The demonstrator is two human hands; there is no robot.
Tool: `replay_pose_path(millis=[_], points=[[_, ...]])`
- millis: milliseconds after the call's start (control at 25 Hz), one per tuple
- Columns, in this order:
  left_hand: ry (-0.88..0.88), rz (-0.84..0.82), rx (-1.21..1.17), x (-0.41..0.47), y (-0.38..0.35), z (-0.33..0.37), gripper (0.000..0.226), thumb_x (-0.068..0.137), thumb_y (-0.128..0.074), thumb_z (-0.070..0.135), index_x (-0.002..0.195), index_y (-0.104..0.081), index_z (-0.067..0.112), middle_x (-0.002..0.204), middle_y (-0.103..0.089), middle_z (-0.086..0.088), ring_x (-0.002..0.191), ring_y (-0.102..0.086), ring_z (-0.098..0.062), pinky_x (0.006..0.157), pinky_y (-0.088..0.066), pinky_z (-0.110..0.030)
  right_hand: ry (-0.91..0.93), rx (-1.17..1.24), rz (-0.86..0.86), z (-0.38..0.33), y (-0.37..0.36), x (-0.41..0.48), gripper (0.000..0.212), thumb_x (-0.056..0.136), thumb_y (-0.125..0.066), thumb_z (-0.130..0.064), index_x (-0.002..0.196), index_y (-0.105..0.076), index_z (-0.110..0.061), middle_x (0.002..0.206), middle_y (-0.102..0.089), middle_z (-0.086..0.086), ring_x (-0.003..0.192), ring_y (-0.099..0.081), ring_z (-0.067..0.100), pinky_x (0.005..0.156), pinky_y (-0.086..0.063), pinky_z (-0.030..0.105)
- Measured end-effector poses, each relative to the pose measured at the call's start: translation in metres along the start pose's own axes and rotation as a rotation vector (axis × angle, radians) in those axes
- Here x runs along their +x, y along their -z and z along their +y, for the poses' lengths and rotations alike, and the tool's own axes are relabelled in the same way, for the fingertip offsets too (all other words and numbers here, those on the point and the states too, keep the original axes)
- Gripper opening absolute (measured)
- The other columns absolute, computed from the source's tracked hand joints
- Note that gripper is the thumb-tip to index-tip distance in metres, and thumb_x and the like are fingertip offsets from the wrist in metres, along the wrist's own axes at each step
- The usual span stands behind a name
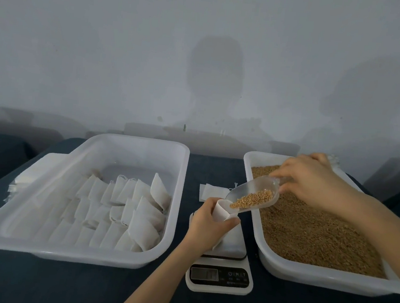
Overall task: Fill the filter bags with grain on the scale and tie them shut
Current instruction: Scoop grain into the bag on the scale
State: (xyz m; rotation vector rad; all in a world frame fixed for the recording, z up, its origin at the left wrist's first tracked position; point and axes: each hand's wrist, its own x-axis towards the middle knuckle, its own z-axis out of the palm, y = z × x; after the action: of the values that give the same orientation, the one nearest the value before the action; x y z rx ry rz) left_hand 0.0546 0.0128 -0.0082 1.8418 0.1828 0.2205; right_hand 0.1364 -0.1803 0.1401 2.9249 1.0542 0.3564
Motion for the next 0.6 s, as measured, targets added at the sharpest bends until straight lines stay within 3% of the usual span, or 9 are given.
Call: replay_pose_path(millis=[120, 280, 400, 480, 600], points=[[-0.008, -0.003, -0.001, 0.000, -0.001, 0.001, 0.052, 0.079, -0.075, 0.039, 0.123, -0.048, 0.031, 0.111, -0.059, 0.016, 0.096, -0.059, -0.003, 0.067, -0.047, -0.010, 0.078, -0.166, -0.003, -0.013, 0.010, 0.006, 0.033, 0.085, -0.063, -0.040, 0.117, -0.059, -0.045, 0.109, -0.060, -0.017, 0.105, -0.045, 0.009, 0.095, -0.010, 0.032], [-0.004, 0.001, -0.017, -0.001, -0.003, 0.002, 0.050, 0.078, -0.076, 0.039, 0.119, -0.048, 0.033, 0.108, -0.058, 0.017, 0.096, -0.058, -0.001, 0.068, -0.046, -0.009, 0.169, -0.364, 0.017, -0.033, 0.022, 0.011, 0.023, 0.088, -0.060, -0.034, 0.110, -0.064, -0.039, 0.106, -0.059, -0.014, 0.108, -0.044, 0.012, 0.093, -0.007, 0.034], [0.005, 0.016, 0.005, -0.001, -0.004, 0.004, 0.052, 0.077, -0.076, 0.040, 0.120, -0.048, 0.031, 0.108, -0.058, 0.013, 0.096, -0.057, -0.004, 0.068, -0.044, -0.009, 0.226, -0.475, 0.074, -0.048, 0.025, 0.008, 0.023, 0.087, -0.060, -0.021, 0.105, -0.065, -0.034, 0.102, -0.058, -0.011, 0.107, -0.045, 0.015, 0.100, -0.005, 0.038], [0.016, 0.018, 0.025, 0.000, -0.004, 0.005, 0.054, 0.077, -0.075, 0.040, 0.123, -0.047, 0.030, 0.110, -0.057, 0.010, 0.097, -0.056, -0.007, 0.068, -0.044, -0.011, 0.313, -0.583, 0.175, -0.057, 0.023, 0.003, 0.023, 0.082, -0.060, -0.012, 0.096, -0.068, -0.029, 0.093, -0.060, -0.008, 0.099, -0.051, 0.018, 0.106, -0.017, 0.042], [0.024, 0.017, 0.028, 0.001, -0.004, 0.005, 0.056, 0.077, -0.076, 0.038, 0.125, -0.048, 0.028, 0.112, -0.056, 0.008, 0.098, -0.056, -0.008, 0.070, -0.044, -0.012, 0.417, -0.699, 0.351, -0.064, 0.020, -0.003, 0.025, 0.075, -0.063, -0.008, 0.083, -0.071, -0.029, 0.082, -0.063, -0.010, 0.087, -0.059, 0.015, 0.103, -0.037, 0.040]])
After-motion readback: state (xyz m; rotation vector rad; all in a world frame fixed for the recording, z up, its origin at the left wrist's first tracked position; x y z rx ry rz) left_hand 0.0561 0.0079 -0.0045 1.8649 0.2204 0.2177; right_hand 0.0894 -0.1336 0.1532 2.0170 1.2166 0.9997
